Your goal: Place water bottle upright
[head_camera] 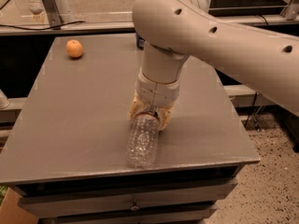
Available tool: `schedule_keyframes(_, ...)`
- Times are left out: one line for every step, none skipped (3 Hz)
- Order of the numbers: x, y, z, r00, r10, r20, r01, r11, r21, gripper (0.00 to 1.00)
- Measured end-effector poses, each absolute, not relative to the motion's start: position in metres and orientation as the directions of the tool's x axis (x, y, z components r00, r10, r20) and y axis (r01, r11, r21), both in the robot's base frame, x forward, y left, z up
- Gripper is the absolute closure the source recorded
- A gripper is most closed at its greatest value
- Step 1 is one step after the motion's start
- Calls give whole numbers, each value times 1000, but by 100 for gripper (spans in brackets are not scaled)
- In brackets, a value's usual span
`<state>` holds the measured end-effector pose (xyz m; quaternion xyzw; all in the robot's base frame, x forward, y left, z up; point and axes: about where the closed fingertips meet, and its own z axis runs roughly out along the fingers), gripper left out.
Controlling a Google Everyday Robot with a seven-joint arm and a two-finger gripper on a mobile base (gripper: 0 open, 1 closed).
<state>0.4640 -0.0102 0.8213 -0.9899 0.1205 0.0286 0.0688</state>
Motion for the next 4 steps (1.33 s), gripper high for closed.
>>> schedule_keyframes(460, -17, 825, 966, -248, -74, -256, -956, -142, 87)
schedule_keyframes(455, -7, 857, 967, -249, -53, -254, -945, -204, 100)
schedule_keyframes(452, 8, 900, 969, -243, -39, -243, -919, -310, 100)
schedule_keyframes(452, 11, 903, 969, -242, -41, -242, -916, -320, 100)
